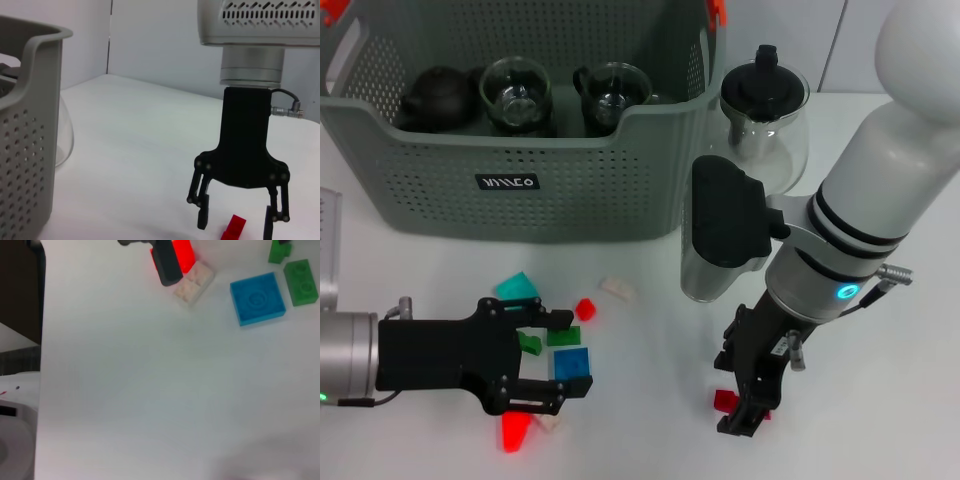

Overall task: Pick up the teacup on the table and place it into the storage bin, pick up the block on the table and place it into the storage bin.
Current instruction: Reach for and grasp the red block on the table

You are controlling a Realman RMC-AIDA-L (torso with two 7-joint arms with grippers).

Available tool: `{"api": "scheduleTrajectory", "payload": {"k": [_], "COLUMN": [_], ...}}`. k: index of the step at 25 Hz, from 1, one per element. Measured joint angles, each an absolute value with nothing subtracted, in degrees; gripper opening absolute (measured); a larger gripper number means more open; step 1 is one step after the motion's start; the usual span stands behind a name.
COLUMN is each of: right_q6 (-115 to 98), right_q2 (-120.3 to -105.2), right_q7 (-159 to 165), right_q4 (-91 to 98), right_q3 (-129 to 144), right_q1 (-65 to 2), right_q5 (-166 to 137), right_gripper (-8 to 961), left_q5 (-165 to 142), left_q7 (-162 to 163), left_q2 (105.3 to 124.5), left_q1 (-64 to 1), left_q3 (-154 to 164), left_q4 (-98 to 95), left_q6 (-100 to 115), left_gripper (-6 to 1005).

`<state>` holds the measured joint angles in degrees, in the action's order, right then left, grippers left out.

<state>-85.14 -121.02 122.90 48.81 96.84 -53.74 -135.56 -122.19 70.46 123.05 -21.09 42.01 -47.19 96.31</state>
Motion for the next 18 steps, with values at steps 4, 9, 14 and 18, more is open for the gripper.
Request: {"api": "scheduleTrajectory", "payload": {"k": [4, 9, 14, 18], "right_q6": [-84.23, -83.20, -82.60, -82.54], "right_q2": [-121.03, -121.08, -121.14, -121.21], "right_q7": [124.07, 124.95, 125.60, 125.61], "right_q4": [48.80, 48.81, 48.86, 48.98], "right_q3": [98.29, 99.78, 101.03, 101.18], "right_q1": [-53.74, -53.65, -53.61, -53.61], "right_q5": [-135.52, -135.39, -135.34, -135.23], "right_gripper": [780, 682, 636, 599], "left_q5": [-122.93, -123.05, -123.05, -123.05], "left_q7": [70.43, 70.41, 70.40, 70.40], "left_q2": [123.05, 123.05, 123.05, 123.04], "left_q1": [-21.17, -21.29, -21.36, -21.36], "left_q3": [42.01, 42.01, 41.84, 41.59], "left_q4": [-47.20, -46.96, -46.71, -46.62], "left_q6": [95.92, 95.45, 95.44, 95.44], "left_gripper": [812, 812, 811, 811]}}
